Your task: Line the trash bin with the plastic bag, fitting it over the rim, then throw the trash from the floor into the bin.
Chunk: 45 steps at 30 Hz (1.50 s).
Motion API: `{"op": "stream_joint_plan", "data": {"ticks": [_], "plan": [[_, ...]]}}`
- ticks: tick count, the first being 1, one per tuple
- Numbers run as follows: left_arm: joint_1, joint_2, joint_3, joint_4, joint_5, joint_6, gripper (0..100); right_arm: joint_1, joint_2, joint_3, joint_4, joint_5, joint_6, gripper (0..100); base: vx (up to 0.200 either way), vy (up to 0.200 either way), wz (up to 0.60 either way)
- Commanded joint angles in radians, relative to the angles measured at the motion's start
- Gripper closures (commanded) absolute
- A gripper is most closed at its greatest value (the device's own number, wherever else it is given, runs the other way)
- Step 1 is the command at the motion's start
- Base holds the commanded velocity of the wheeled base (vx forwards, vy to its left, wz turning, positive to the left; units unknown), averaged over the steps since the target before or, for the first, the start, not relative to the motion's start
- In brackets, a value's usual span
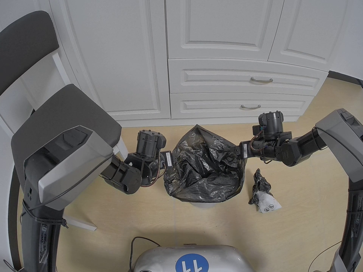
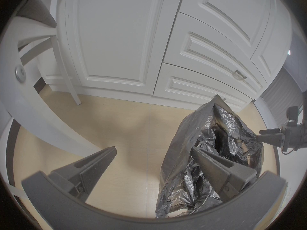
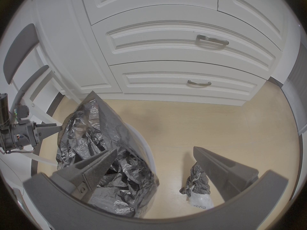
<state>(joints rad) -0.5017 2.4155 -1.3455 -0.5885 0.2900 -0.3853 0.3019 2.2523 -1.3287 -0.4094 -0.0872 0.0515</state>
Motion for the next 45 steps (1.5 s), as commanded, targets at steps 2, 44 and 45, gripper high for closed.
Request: {"op": "stream_joint_plan", "data": {"ticks": [2, 44, 45], "plan": [[0.002, 0.073, -0.024, -0.016, 0.003, -0.004, 0, -0.012, 0.042, -0.033, -0.002, 0.000, 0.002, 0, 0.000, 0.000, 0.00], [0.052, 0.241, -0.316, -0.017, 0.112, -0.083, 0, -0.076, 0.254, -0.268, -0.088, -0.020, 0.067, 0, 0.000, 0.000, 0.00], [0.051, 0.241, -0.316, -0.017, 0.112, -0.083, 0, -0.078, 0.253, -0.270, -0.086, -0.025, 0.067, 0, 0.000, 0.000, 0.00]]}}
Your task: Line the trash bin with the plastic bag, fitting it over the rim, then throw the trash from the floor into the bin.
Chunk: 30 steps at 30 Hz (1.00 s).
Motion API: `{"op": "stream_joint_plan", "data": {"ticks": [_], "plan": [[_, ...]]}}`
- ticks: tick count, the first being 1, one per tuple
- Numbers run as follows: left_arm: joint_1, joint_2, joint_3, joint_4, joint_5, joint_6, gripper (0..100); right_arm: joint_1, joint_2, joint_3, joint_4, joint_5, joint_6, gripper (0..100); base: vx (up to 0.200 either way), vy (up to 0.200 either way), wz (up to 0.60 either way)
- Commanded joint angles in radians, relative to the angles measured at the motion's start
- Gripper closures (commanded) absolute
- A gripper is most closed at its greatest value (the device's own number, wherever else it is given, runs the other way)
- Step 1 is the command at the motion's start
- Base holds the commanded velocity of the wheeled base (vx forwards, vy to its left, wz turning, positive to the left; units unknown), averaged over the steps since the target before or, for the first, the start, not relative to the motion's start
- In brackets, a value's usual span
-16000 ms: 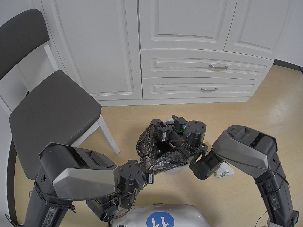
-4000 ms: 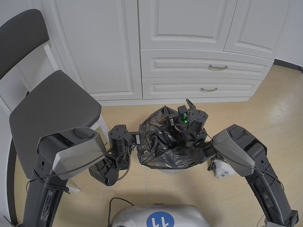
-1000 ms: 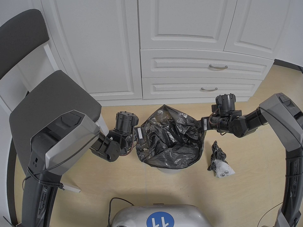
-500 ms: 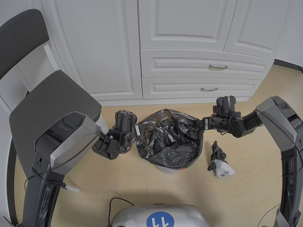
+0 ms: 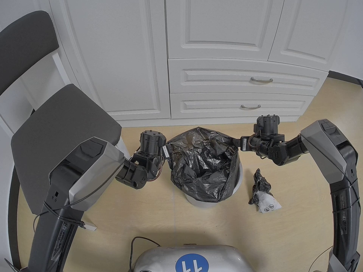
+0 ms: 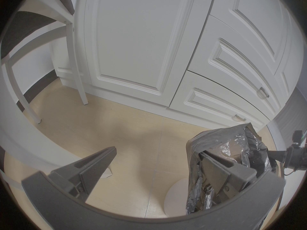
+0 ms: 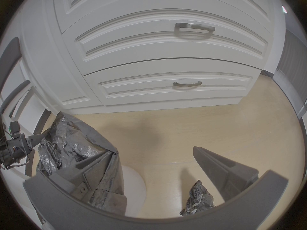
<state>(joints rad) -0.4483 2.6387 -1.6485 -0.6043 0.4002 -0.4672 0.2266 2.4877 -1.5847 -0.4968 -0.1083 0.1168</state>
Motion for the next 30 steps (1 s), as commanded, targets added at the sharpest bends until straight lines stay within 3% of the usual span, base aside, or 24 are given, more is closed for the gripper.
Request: {"op": "stream_joint_plan", "data": {"ticks": [1, 13, 25, 30], "plan": [[-0.003, 0.018, -0.013, -0.002, 0.003, -0.002, 0, -0.006, 0.013, -0.012, 0.004, -0.008, 0.000, 0, 0.000, 0.000, 0.00], [-0.009, 0.026, -0.011, 0.004, 0.006, -0.007, 0, -0.036, -0.052, 0.040, 0.083, -0.036, -0.062, 0, 0.000, 0.000, 0.00], [-0.006, -0.022, 0.076, 0.058, 0.020, 0.032, 0, -0.066, -0.167, 0.239, 0.116, -0.024, -0.273, 0, 0.000, 0.000, 0.00], [-0.009, -0.029, 0.084, 0.061, 0.020, 0.033, 0, -0.059, -0.211, 0.295, 0.116, -0.019, -0.292, 0, 0.000, 0.000, 0.00]]}}
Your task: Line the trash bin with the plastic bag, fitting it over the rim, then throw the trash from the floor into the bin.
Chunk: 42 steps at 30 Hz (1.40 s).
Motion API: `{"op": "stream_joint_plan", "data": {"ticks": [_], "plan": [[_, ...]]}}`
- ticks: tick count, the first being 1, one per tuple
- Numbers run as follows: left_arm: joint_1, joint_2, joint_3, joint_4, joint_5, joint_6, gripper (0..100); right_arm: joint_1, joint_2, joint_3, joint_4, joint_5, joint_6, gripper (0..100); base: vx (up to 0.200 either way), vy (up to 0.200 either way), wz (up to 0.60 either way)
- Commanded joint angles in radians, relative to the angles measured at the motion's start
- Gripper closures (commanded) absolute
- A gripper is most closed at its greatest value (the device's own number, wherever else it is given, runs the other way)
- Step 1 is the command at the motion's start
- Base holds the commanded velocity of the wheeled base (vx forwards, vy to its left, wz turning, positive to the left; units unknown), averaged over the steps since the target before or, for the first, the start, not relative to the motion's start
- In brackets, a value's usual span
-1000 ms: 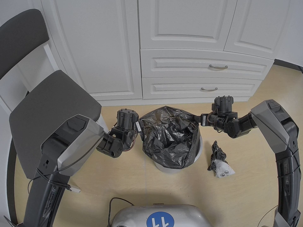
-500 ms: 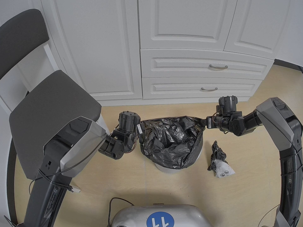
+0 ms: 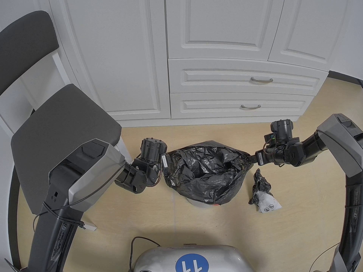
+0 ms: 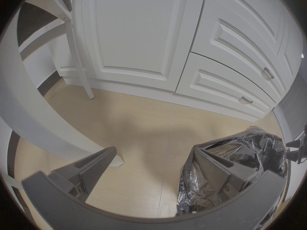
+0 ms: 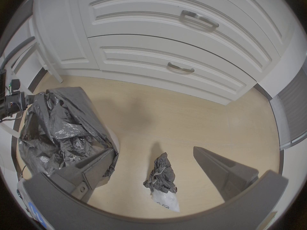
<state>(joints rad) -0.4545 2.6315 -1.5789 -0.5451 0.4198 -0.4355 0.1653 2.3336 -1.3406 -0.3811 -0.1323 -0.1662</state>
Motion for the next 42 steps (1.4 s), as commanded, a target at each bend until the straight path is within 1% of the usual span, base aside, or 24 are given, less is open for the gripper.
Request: {"op": "stream_joint_plan", "data": {"ticks": [1, 7, 14, 15, 19, 20, 22, 24, 25, 28, 33, 36, 39, 42], "plan": [[-0.003, -0.025, 0.017, 0.002, 0.001, 0.001, 0, 0.005, -0.065, 0.064, -0.002, 0.007, -0.013, 0, 0.000, 0.000, 0.00], [-0.004, -0.057, 0.048, -0.013, 0.001, 0.003, 0, 0.014, -0.085, 0.117, -0.013, 0.008, -0.067, 0, 0.000, 0.000, 0.00], [-0.016, -0.119, 0.100, -0.021, -0.001, 0.008, 0, 0.043, -0.088, 0.127, -0.099, 0.011, -0.049, 0, 0.000, 0.000, 0.00], [-0.023, -0.126, 0.109, -0.022, -0.001, 0.008, 0, 0.057, -0.097, 0.153, -0.134, 0.011, -0.050, 0, 0.000, 0.000, 0.00], [-0.035, -0.130, 0.126, -0.029, -0.001, 0.008, 0, 0.079, -0.103, 0.181, -0.191, 0.011, -0.049, 0, 0.000, 0.000, 0.00], [-0.039, -0.130, 0.137, -0.052, -0.001, 0.009, 0, 0.082, -0.108, 0.205, -0.216, 0.010, -0.056, 0, 0.000, 0.000, 0.00], [-0.041, -0.131, 0.149, -0.070, -0.001, 0.017, 0, 0.082, -0.114, 0.222, -0.219, 0.011, -0.061, 0, 0.000, 0.000, 0.00], [-0.043, -0.134, 0.166, -0.099, 0.001, 0.044, 0, 0.085, -0.119, 0.241, -0.219, 0.013, -0.070, 0, 0.000, 0.000, 0.00], [-0.044, -0.140, 0.195, -0.153, 0.001, 0.074, 0, 0.088, -0.125, 0.261, -0.217, 0.020, -0.093, 0, 0.000, 0.000, 0.00], [-0.061, -0.154, 0.258, -0.266, 0.001, 0.121, 0, 0.083, -0.120, 0.290, -0.220, 0.048, -0.144, 0, 0.000, 0.000, 0.00], [-0.078, -0.151, 0.332, -0.427, 0.001, 0.225, 0, 0.068, -0.125, 0.325, -0.220, 0.080, -0.200, 0, 0.000, 0.000, 0.00], [-0.081, -0.146, 0.353, -0.480, 0.001, 0.262, 0, 0.062, -0.142, 0.353, -0.220, 0.097, -0.227, 0, 0.000, 0.000, 0.00], [-0.082, -0.145, 0.356, -0.490, 0.001, 0.268, 0, 0.062, -0.135, 0.362, -0.220, 0.109, -0.253, 0, 0.000, 0.000, 0.00], [-0.082, -0.146, 0.358, -0.490, 0.001, 0.268, 0, 0.060, -0.112, 0.359, -0.220, 0.109, -0.259, 0, 0.000, 0.000, 0.00]]}}
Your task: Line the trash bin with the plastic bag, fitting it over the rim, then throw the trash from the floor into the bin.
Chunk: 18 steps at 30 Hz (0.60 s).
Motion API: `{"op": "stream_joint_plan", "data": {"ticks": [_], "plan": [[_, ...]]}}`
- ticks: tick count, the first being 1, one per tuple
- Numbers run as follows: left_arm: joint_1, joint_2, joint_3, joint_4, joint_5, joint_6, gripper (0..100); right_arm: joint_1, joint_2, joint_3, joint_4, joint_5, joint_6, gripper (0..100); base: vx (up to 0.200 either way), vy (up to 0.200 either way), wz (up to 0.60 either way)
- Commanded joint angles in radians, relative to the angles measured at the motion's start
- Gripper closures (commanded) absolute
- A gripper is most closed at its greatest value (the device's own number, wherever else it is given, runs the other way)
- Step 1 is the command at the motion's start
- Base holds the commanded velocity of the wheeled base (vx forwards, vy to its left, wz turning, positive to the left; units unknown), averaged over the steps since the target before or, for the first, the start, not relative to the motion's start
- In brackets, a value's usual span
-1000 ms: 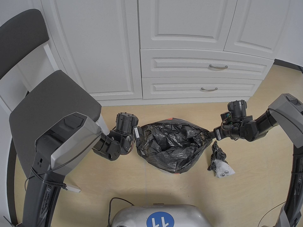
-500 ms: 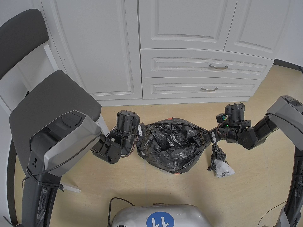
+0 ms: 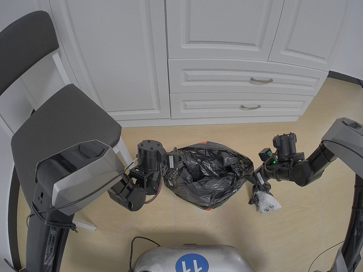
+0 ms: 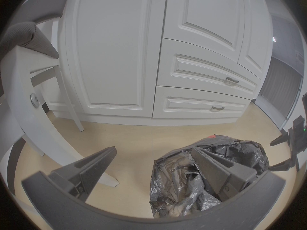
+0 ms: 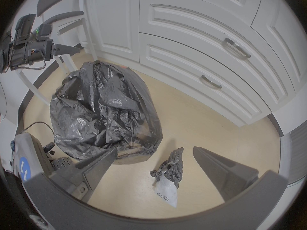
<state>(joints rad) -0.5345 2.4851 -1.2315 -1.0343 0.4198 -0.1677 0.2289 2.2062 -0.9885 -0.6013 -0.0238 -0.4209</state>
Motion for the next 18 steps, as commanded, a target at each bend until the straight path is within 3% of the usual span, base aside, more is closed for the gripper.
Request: {"op": "stream_joint_plan", "data": {"ticks": [1, 9, 18], "plan": [[-0.004, 0.000, 0.010, -0.001, 0.001, 0.000, 0, -0.003, 0.026, 0.002, 0.001, 0.001, -0.006, 0, 0.000, 0.000, 0.00], [-0.002, 0.000, 0.010, -0.001, 0.001, 0.000, 0, -0.026, 0.112, -0.044, 0.003, 0.001, -0.038, 0, 0.000, 0.000, 0.00], [0.002, 0.003, 0.007, -0.001, 0.001, 0.000, 0, -0.037, 0.199, -0.133, -0.002, -0.002, -0.001, 0, 0.000, 0.000, 0.00]]}}
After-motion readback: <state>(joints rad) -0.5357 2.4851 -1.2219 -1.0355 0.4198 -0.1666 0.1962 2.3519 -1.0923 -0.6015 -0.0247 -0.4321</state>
